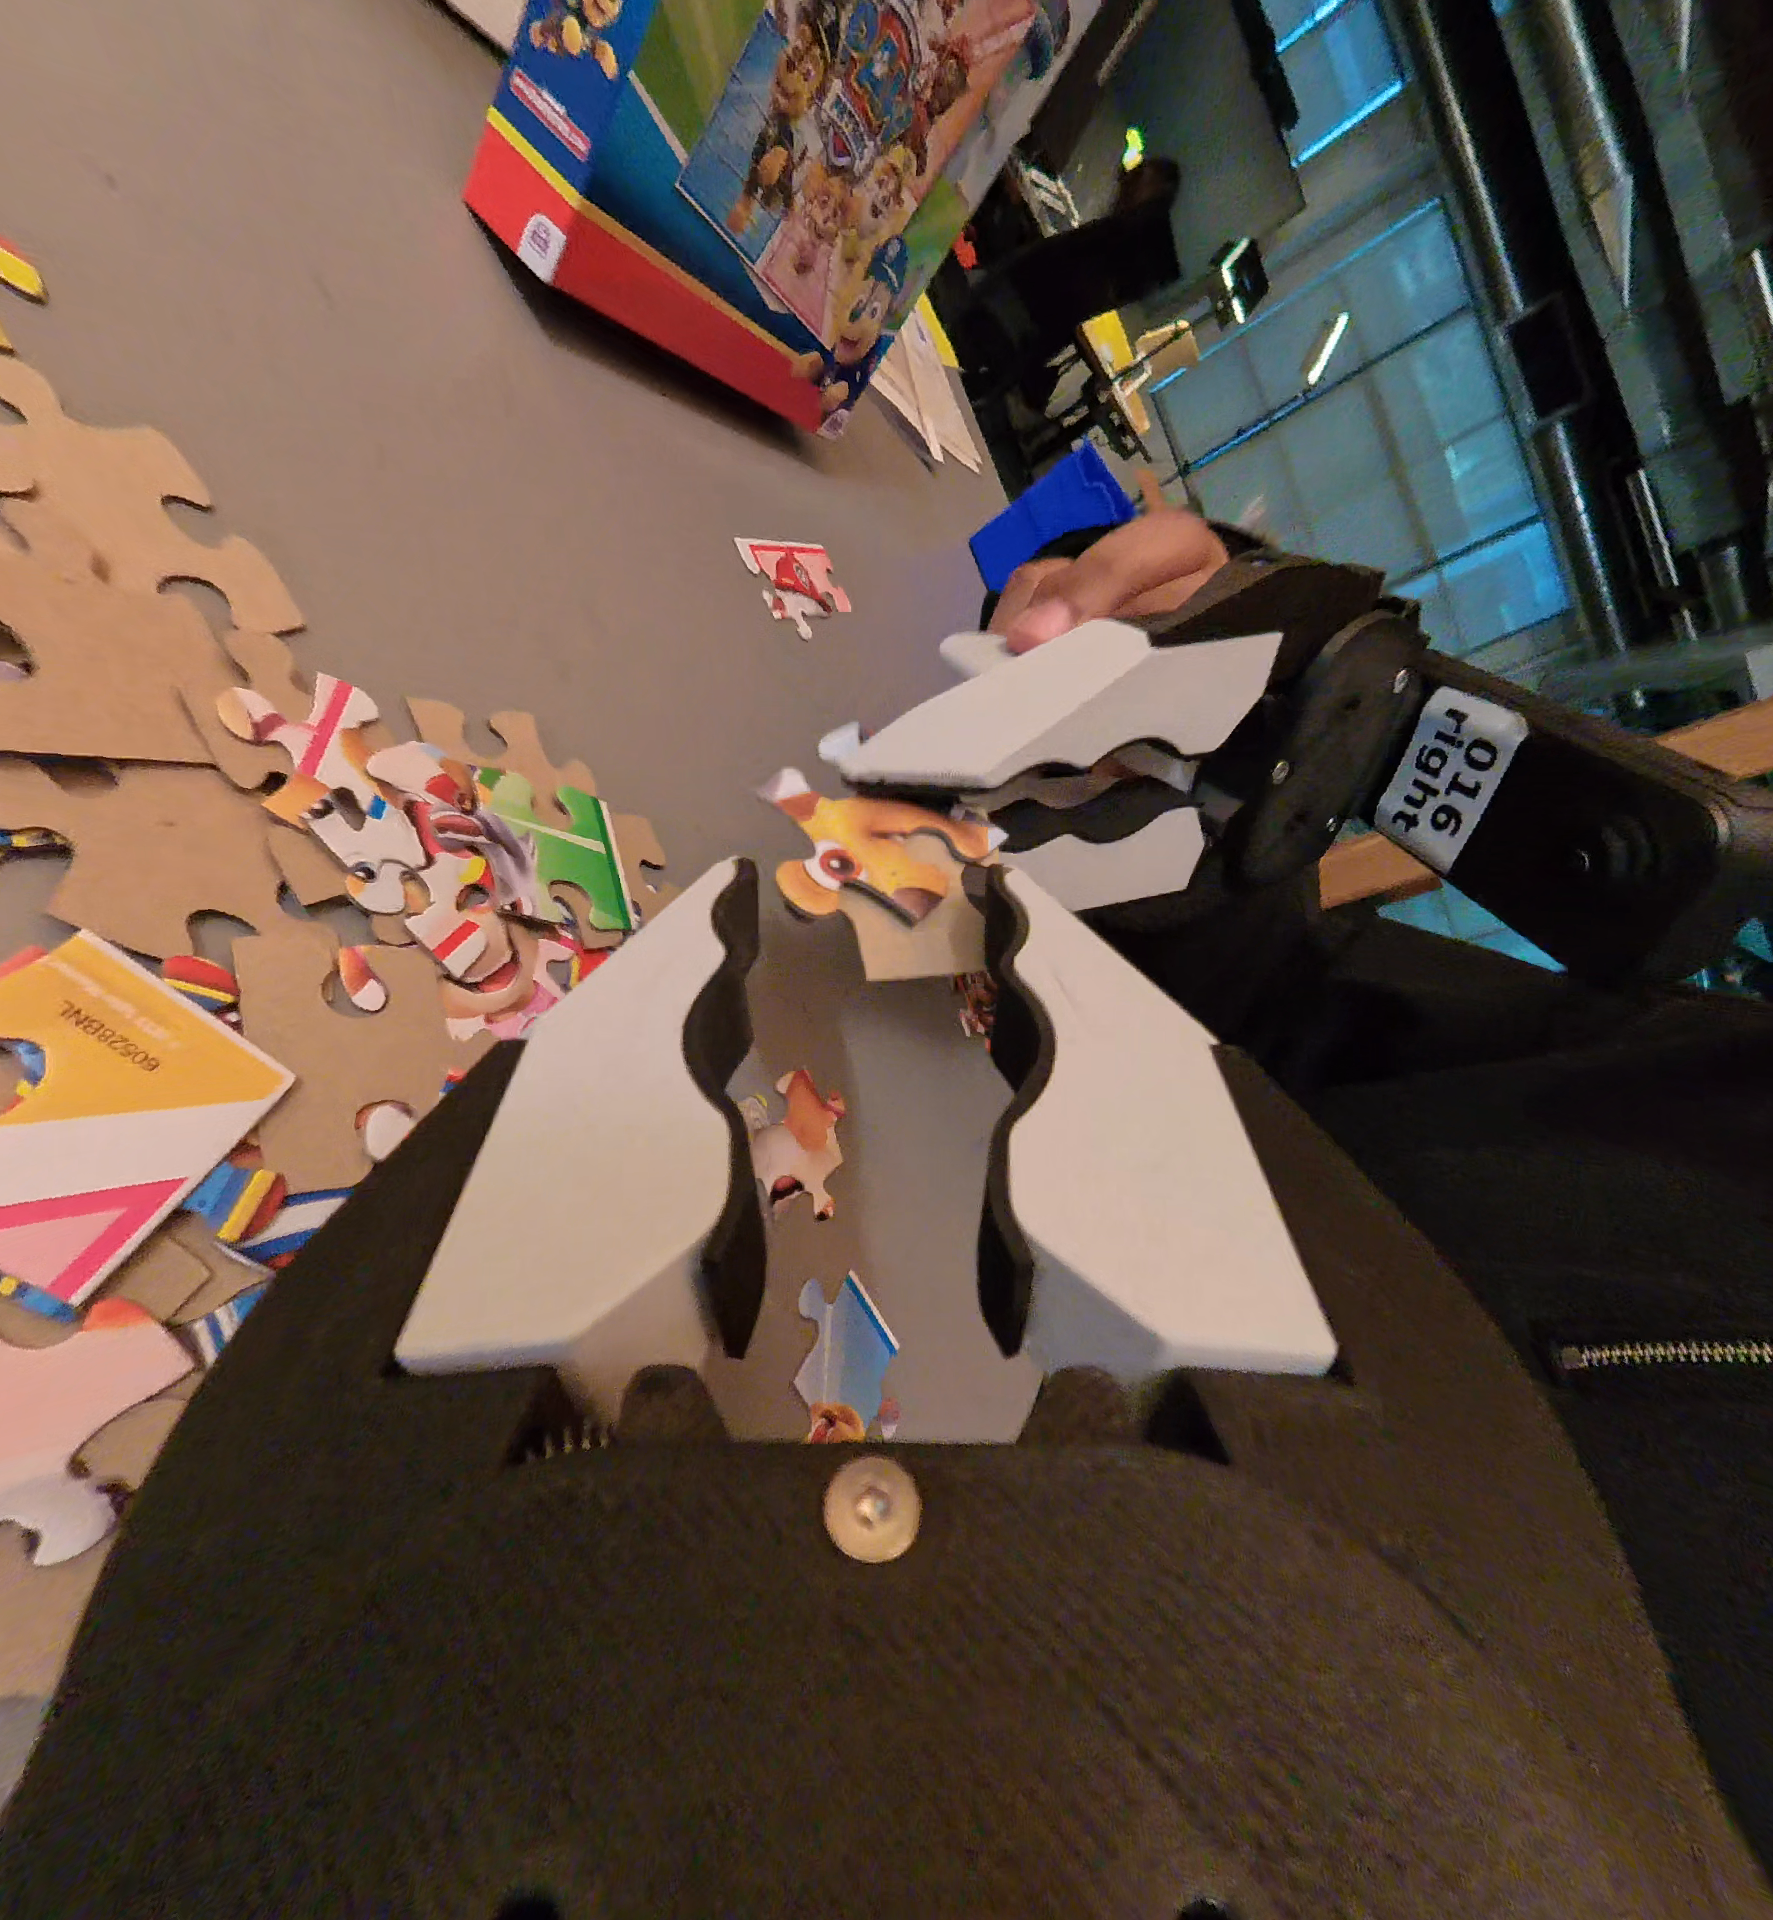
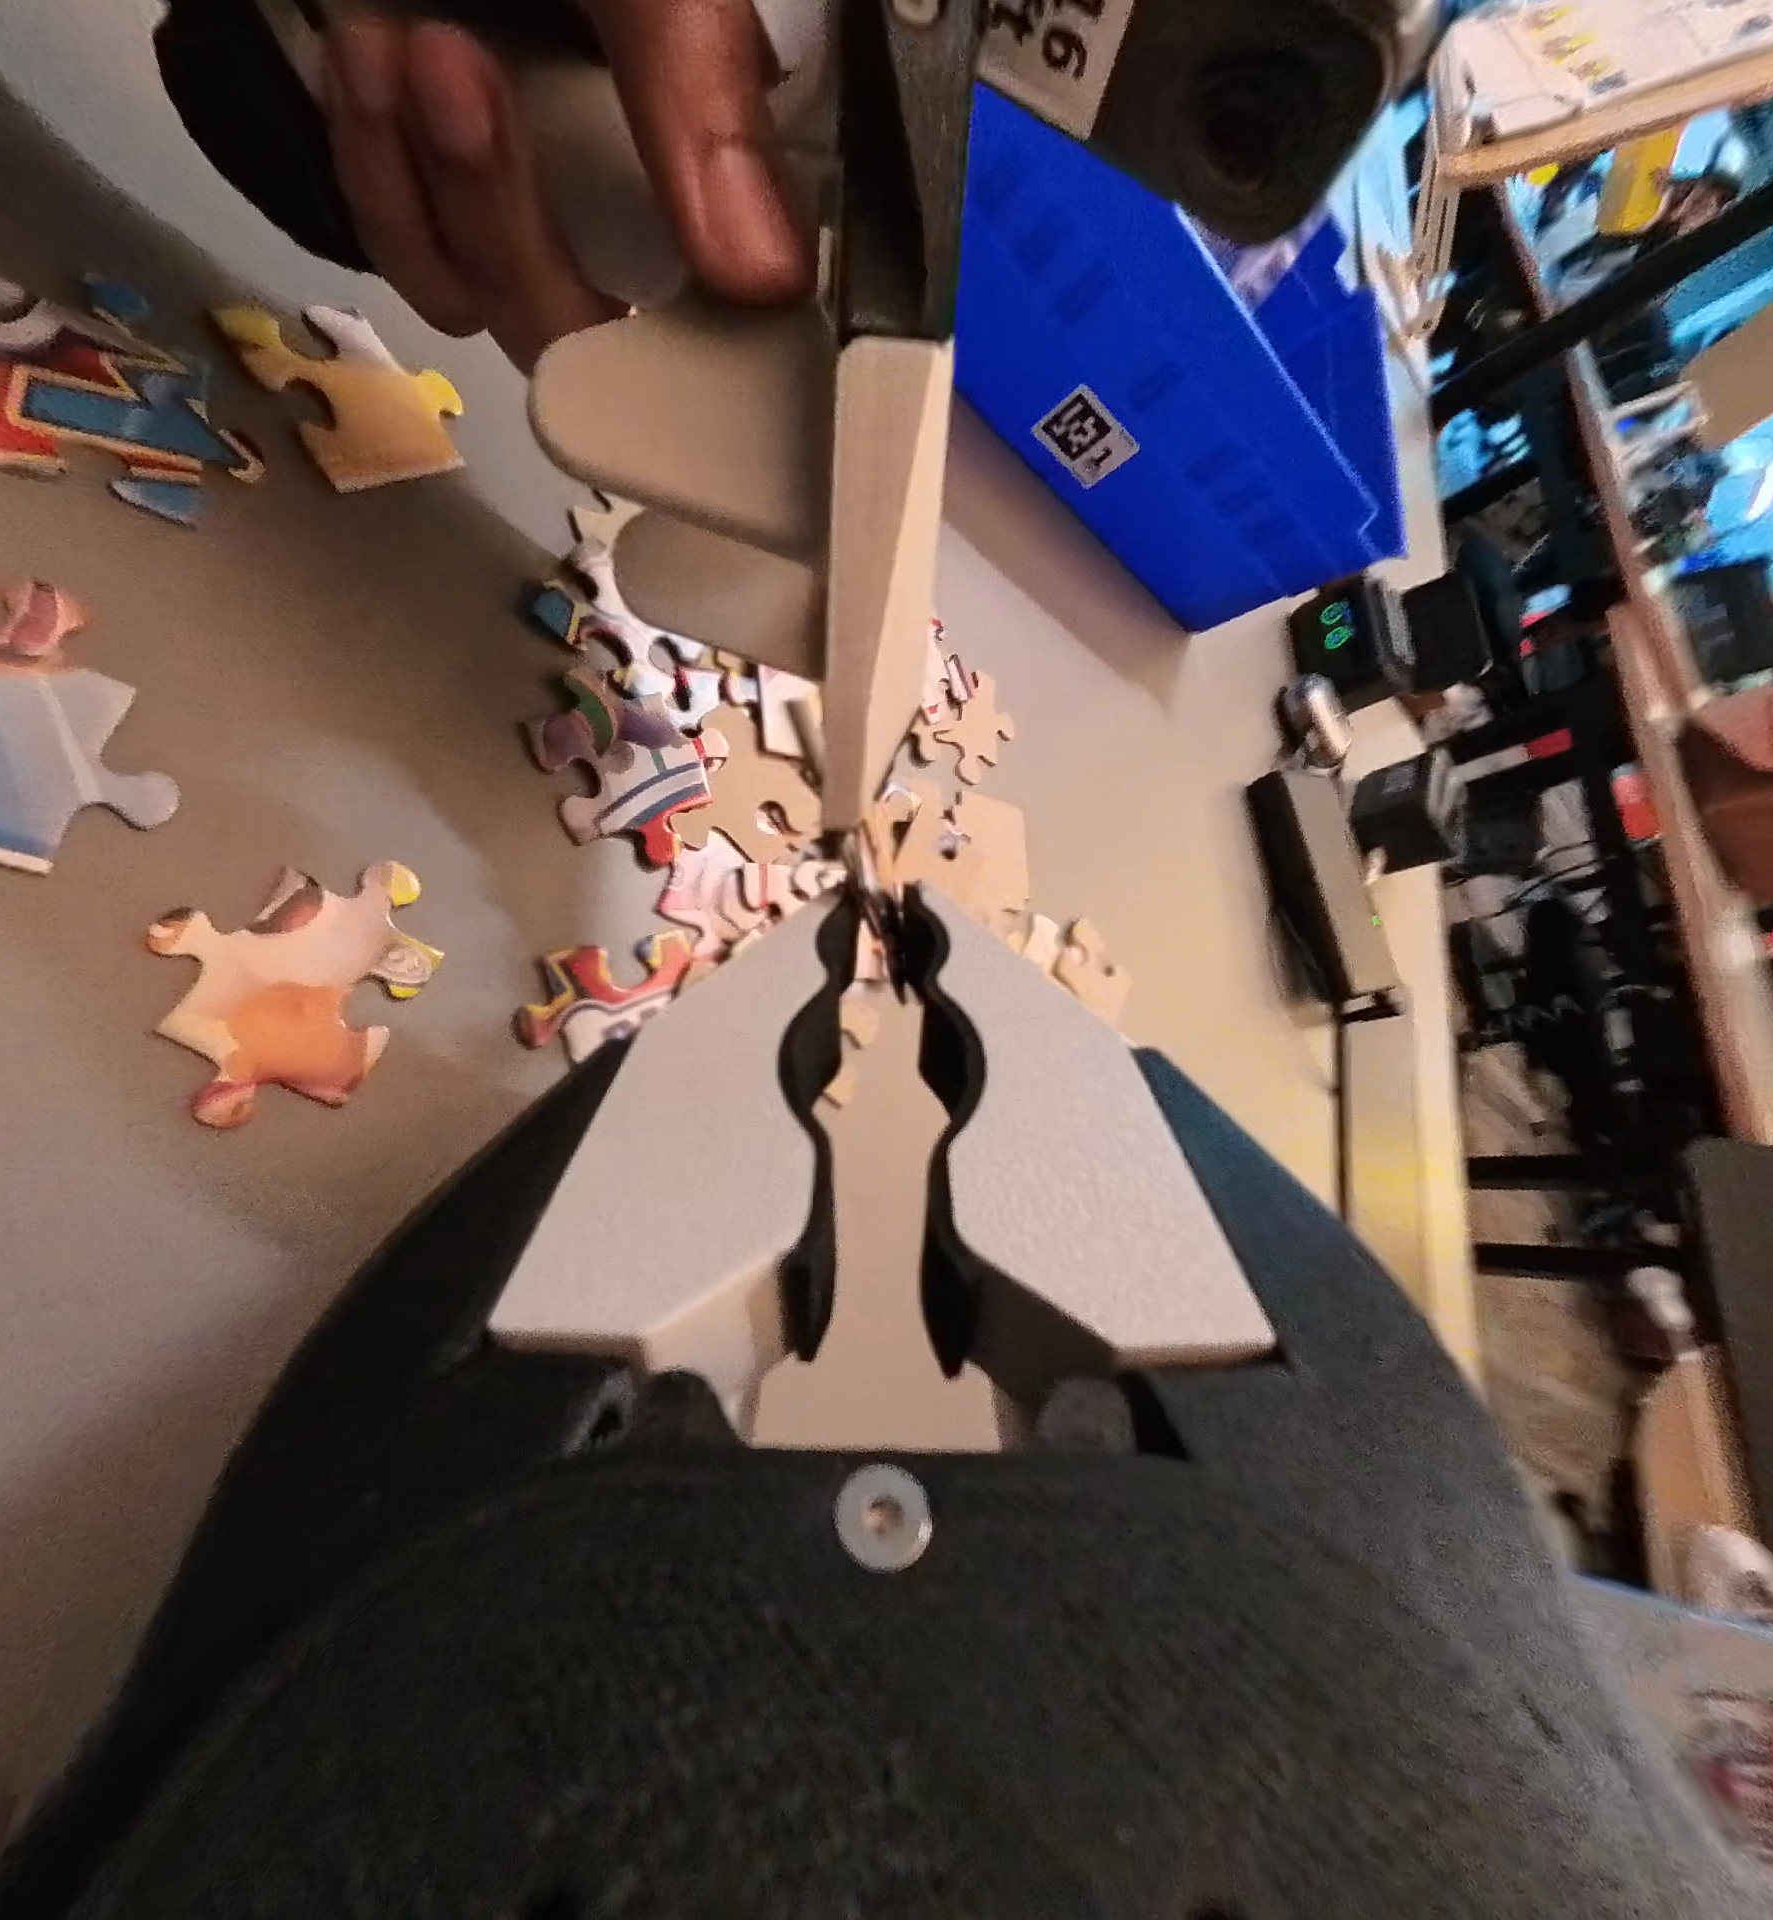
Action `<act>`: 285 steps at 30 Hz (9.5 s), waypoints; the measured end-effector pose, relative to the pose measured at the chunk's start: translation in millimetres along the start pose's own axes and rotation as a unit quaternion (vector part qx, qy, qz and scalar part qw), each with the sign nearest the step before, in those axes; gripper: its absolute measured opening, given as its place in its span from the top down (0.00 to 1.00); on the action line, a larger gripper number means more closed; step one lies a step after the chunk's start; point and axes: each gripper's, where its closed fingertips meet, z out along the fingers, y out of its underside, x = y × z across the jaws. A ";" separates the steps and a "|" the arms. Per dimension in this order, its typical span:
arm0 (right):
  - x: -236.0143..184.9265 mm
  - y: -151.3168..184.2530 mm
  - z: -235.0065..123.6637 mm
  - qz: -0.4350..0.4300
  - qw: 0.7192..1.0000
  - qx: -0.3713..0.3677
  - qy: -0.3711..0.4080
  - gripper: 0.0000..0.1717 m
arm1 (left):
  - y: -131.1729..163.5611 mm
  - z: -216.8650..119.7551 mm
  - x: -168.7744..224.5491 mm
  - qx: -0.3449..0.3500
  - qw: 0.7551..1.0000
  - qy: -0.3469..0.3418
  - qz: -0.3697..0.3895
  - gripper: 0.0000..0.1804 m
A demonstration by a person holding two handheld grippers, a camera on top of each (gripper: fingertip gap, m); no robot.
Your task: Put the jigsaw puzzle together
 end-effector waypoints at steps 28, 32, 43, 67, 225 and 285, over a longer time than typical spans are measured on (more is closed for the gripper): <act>-34.3 12.8 -47.5 0.629 0.717 0.131 -0.270 1.00 | -15.1 9.2 22.6 0.073 0.994 0.064 0.056 1.00; -29.8 33.0 -48.0 0.635 0.729 0.105 -0.231 1.00 | -21.9 -0.9 8.5 0.096 0.994 0.041 0.032 1.00; 6.1 103.2 -27.7 0.343 0.930 -0.123 0.042 1.00 | -5.6 -26.9 -23.4 0.058 0.997 -0.046 0.014 1.00; -21.8 118.6 -93.5 0.418 0.902 -0.101 0.042 0.75 | -57.6 46.0 -51.4 -0.064 0.992 -0.094 0.054 1.00; -49.5 124.2 -50.7 0.428 0.892 -0.145 0.014 0.72 | -12.2 100.7 -61.2 -0.202 0.892 -0.290 0.280 0.87; -51.8 121.5 -50.6 0.420 0.898 -0.130 -0.002 0.81 | 5.0 116.8 -64.5 -0.272 0.841 -0.231 0.407 1.00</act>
